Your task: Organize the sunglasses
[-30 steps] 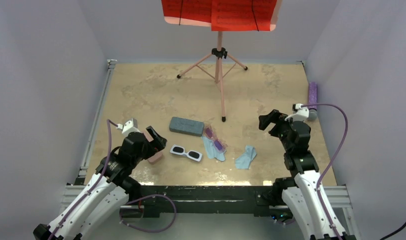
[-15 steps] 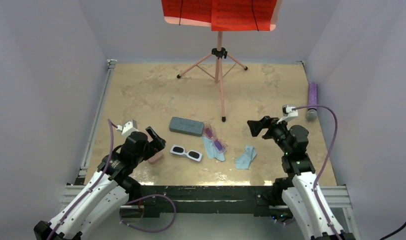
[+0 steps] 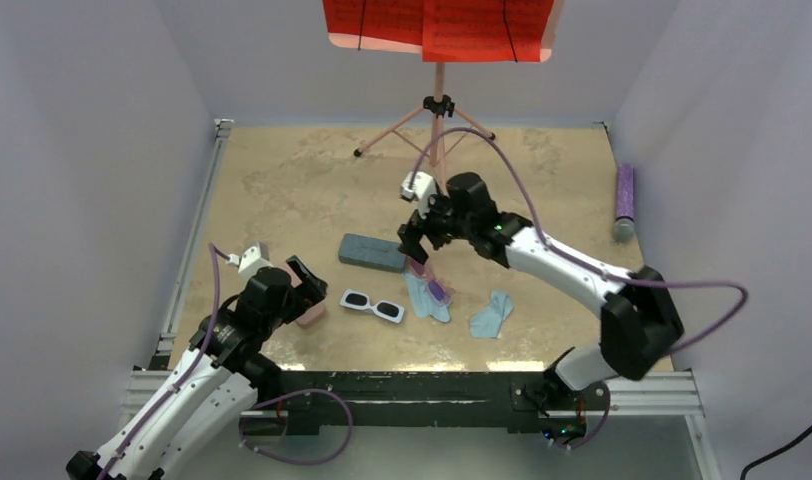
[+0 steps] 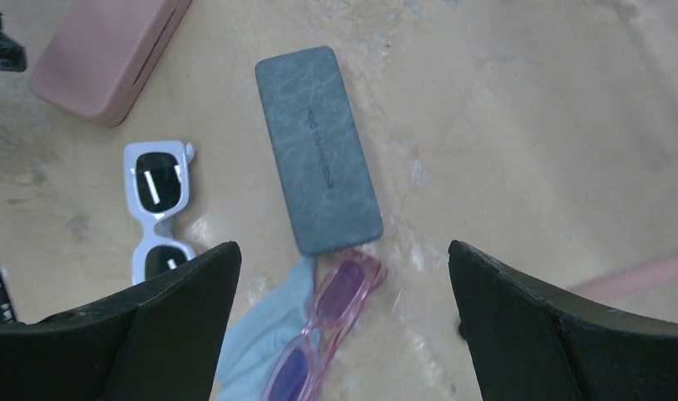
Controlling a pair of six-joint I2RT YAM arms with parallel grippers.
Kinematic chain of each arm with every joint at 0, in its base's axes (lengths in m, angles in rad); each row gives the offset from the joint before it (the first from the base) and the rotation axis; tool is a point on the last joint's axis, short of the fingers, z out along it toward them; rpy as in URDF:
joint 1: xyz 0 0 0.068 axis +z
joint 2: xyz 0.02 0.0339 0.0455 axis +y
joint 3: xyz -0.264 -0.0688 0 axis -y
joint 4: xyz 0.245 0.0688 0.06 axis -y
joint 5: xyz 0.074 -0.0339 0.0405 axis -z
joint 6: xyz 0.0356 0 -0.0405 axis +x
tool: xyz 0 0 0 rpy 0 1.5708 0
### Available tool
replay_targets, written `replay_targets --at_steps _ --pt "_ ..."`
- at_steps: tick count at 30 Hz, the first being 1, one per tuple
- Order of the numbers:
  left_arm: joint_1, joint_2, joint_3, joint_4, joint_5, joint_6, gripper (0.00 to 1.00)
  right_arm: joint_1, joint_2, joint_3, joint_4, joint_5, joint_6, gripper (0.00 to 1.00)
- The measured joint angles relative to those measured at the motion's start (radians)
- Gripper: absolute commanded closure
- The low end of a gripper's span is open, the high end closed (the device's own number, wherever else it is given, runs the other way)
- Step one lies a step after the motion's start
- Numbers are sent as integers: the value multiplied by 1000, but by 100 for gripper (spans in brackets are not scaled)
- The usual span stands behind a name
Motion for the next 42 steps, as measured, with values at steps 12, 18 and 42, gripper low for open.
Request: replay_targets --at_steps 12,18,42 --pt "0 -9 -7 2 8 29 0 91 562 527 -235 37 -237 1" --pt "1 -8 -7 3 9 63 0 124 679 624 -341 52 -317 1" --pt "1 -4 -7 11 16 106 0 174 758 756 -486 125 -431 1"
